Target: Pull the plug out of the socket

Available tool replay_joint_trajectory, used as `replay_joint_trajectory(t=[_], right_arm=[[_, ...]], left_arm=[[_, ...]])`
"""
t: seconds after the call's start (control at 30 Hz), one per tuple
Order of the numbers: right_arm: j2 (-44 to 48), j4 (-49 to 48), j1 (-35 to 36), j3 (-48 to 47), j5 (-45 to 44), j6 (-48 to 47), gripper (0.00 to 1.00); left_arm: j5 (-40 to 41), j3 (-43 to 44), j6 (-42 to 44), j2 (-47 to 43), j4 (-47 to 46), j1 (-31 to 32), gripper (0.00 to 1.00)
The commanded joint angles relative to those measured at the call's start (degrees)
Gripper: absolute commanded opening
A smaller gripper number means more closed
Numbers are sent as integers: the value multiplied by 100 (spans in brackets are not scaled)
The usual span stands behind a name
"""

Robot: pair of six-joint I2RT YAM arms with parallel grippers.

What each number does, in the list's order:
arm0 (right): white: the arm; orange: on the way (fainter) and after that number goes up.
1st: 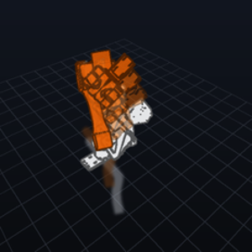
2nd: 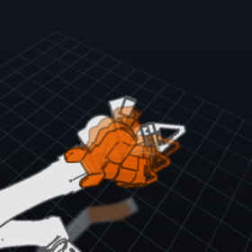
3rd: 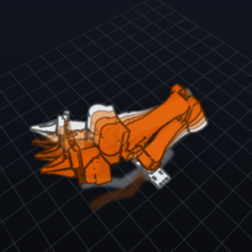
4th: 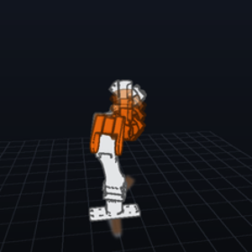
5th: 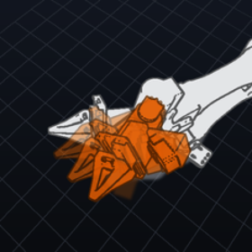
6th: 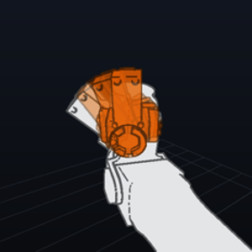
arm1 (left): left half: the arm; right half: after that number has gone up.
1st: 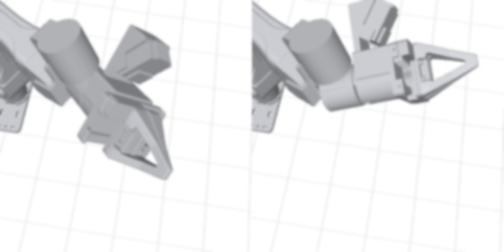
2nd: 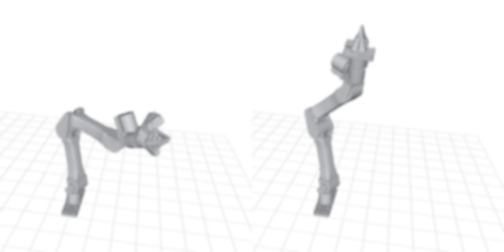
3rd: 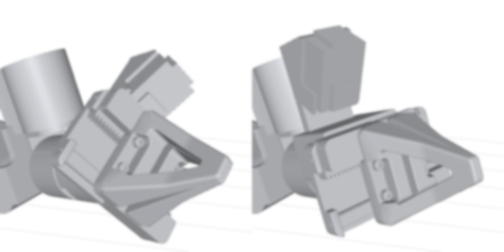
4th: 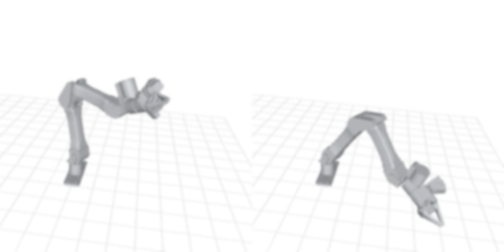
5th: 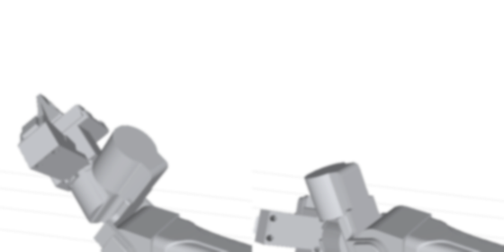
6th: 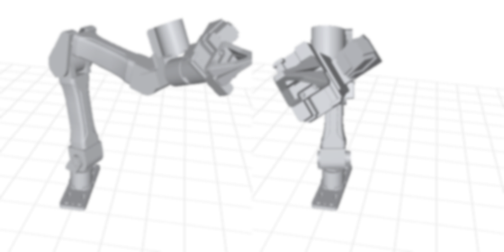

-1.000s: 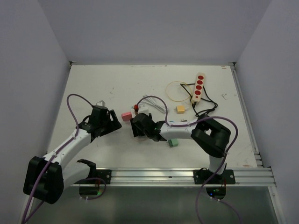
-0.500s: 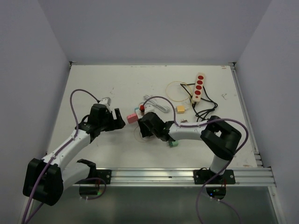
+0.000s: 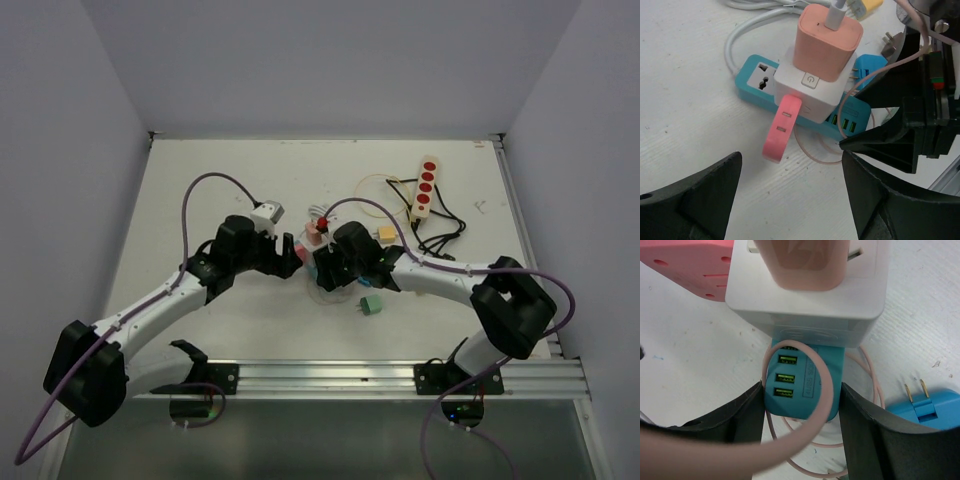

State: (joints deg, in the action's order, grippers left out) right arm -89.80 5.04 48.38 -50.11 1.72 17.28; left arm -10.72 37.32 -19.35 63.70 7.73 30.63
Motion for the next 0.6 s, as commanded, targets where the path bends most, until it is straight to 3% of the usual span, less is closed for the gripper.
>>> replay_joint_trajectory(t=[0.0, 0.57], right_arm=[[349, -29, -30, -69, 698, -260, 0], [507, 41, -145, -34, 1006, -199, 0]], left_arm=[[140, 126, 300, 212, -570, 39, 83], [202, 197, 608, 784, -843, 408, 48]])
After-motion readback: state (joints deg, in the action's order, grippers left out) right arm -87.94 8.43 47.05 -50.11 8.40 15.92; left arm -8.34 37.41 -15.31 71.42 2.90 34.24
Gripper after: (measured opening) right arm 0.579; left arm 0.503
